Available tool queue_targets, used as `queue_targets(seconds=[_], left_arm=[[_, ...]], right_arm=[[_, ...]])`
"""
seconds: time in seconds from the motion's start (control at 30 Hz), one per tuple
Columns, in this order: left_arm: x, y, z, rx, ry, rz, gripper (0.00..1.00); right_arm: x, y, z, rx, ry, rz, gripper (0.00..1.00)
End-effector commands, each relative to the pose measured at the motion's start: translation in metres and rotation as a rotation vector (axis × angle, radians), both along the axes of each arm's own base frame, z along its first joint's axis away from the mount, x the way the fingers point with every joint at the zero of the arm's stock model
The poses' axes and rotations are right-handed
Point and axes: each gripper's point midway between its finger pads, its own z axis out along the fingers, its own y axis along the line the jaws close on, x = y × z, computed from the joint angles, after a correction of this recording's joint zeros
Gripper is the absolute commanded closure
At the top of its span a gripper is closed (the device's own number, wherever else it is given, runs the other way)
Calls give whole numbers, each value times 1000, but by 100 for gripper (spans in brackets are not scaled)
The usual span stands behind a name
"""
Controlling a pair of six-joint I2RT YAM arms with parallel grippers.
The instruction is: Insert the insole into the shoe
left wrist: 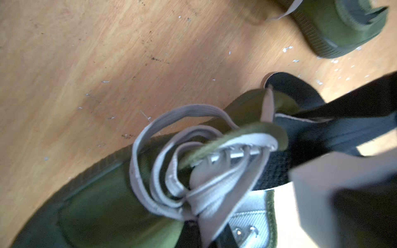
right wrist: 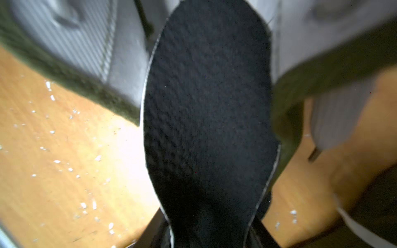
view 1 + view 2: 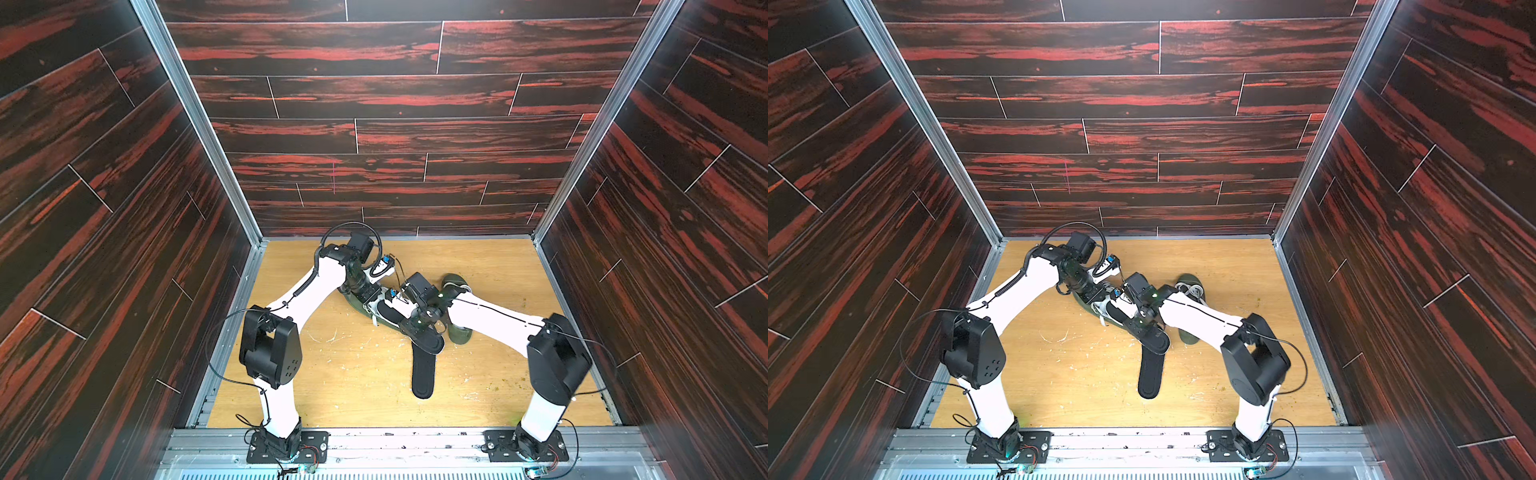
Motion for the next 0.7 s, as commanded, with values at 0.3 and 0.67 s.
queue_targets(seconds=[0.3, 0.67], left_arm=[[-6, -13, 3, -159, 69, 2, 86], [-16, -23, 1, -253, 147, -35, 86]], right_arm=[[21, 20, 10, 8, -219, 147, 52], [33, 46, 25, -2, -499, 333, 51]])
